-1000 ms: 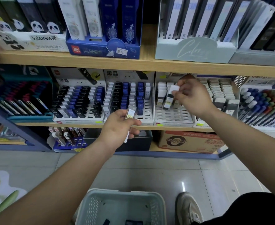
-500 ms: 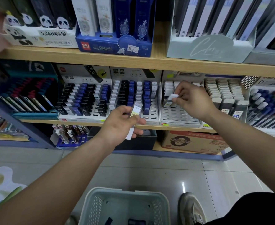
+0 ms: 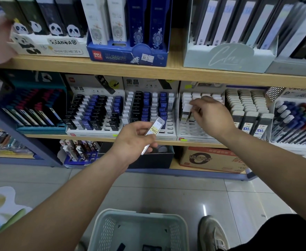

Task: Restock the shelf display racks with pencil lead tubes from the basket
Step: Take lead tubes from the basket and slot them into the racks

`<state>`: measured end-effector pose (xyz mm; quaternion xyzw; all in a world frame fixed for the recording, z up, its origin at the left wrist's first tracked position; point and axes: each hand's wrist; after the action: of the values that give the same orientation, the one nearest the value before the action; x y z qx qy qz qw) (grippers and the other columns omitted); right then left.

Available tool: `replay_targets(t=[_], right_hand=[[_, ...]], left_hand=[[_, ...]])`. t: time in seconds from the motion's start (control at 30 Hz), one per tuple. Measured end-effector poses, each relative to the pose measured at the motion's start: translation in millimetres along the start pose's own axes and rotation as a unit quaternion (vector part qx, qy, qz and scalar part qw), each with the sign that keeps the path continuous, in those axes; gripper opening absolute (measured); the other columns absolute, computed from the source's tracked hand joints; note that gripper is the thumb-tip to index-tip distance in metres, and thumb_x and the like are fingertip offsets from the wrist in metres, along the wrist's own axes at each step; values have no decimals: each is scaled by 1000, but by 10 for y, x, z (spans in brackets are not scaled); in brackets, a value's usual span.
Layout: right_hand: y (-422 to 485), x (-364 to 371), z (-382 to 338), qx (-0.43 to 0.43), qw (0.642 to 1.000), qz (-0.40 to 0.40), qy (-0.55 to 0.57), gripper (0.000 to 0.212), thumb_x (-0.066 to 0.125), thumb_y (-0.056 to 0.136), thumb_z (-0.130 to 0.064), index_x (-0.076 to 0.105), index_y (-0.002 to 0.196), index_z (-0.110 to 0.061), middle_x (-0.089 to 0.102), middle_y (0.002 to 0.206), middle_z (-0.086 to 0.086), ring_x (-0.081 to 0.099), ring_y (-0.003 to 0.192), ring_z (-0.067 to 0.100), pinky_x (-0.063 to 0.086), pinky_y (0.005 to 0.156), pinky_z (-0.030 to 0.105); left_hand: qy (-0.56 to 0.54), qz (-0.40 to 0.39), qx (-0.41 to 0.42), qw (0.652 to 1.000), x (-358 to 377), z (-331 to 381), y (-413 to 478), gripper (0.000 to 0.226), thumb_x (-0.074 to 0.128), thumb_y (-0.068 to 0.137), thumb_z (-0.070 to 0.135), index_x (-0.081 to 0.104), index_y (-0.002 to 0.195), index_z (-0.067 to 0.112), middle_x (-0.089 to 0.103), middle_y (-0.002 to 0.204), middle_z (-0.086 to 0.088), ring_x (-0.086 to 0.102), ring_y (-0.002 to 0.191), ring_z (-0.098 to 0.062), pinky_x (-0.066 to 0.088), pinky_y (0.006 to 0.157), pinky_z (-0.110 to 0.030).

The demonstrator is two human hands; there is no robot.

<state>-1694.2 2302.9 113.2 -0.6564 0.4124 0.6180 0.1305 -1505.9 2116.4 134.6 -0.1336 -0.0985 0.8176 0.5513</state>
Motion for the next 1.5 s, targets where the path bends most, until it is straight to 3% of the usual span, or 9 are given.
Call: replay_targets(t=[0.17, 0.3, 0.57, 0.67, 0.83, 1.07, 1.2, 1.33, 1.5], right_hand=[[-31, -182, -269, 9, 995, 16, 102, 27, 63, 93, -30, 68, 119, -25, 62, 105, -7, 63, 80, 14, 52, 72, 30], [-128, -251, -651, -5, 949, -119, 292, 18, 65, 95, -24, 72, 112, -27, 67, 100, -16, 62, 88, -1, 47, 77, 14], [-322, -246, -615, -9, 909, -268, 318, 5, 73, 89, -22, 77, 87, -22, 74, 80, -12, 69, 79, 5, 57, 86, 39], [-311, -300, -621, 16, 924, -175, 341, 6, 71, 91, -22, 73, 97, -22, 72, 86, -10, 67, 80, 7, 56, 82, 38], [-314, -464, -670, 40, 885, -117, 449, 22, 72, 90, -15, 67, 112, -19, 67, 97, 7, 69, 78, 33, 56, 68, 46], [-244, -538, -382, 42, 947, -55, 315, 16, 76, 86, -15, 69, 93, -27, 68, 88, -10, 67, 77, 5, 55, 73, 22], [-193, -532, -19, 111, 963, 24, 246, 10, 74, 88, -19, 67, 92, -25, 66, 86, -13, 66, 72, 1, 51, 66, 14], [-177, -432, 174, 135, 969, 35, 204, 9, 73, 90, -17, 66, 95, -19, 67, 83, -5, 67, 75, 6, 44, 64, 5], [-204, -353, 156, 134, 964, 27, 229, 9, 75, 88, -19, 66, 90, -18, 67, 82, -7, 68, 74, 7, 49, 66, 16]], left_hand=[[-13, 11, -4, 1000, 12, 28, 6, 27, 72, 88, 1, 64, 111, 11, 74, 99, -5, 74, 72, -15, 59, 64, -21], [-26, 23, -1, 999, 39, 22, 20, 25, 77, 83, 0, 66, 103, 12, 75, 95, -9, 74, 75, -20, 59, 67, -24], [3, 72, 39, 997, 29, 92, 53, 26, 82, 81, 13, 65, 100, 17, 77, 82, 1, 71, 68, -8, 49, 55, -18], [17, 47, 58, 997, 85, 73, 59, 20, 82, 80, 13, 70, 95, 14, 76, 79, 0, 69, 67, -6, 47, 56, -15], [74, 7, 103, 992, 225, 12, 62, 16, 83, 79, 15, 75, 87, 26, 73, 79, 7, 67, 75, -3, 53, 74, -23], [210, 1, 151, 966, 325, -11, 112, 23, 78, 84, 32, 69, 105, 32, 71, 98, 16, 65, 86, 0, 54, 84, -23], [359, -5, 155, 920, 254, -10, 113, 39, 68, 89, 47, 62, 125, 35, 63, 121, 20, 58, 112, -4, 48, 99, -32], [360, -2, 152, 920, 189, 6, 117, 38, 68, 89, 45, 61, 126, 35, 62, 122, 19, 56, 114, -4, 47, 101, -32], [355, -2, 134, 925, 131, 3, 128, 35, 68, 90, 41, 63, 123, 32, 61, 116, 19, 57, 109, -3, 47, 97, -30]])
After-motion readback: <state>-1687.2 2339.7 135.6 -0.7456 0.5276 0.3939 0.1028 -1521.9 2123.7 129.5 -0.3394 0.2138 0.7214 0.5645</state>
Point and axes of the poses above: each hand's wrist, its own y-axis towards the middle knuckle, its own x-axis out of the palm, z = x × y
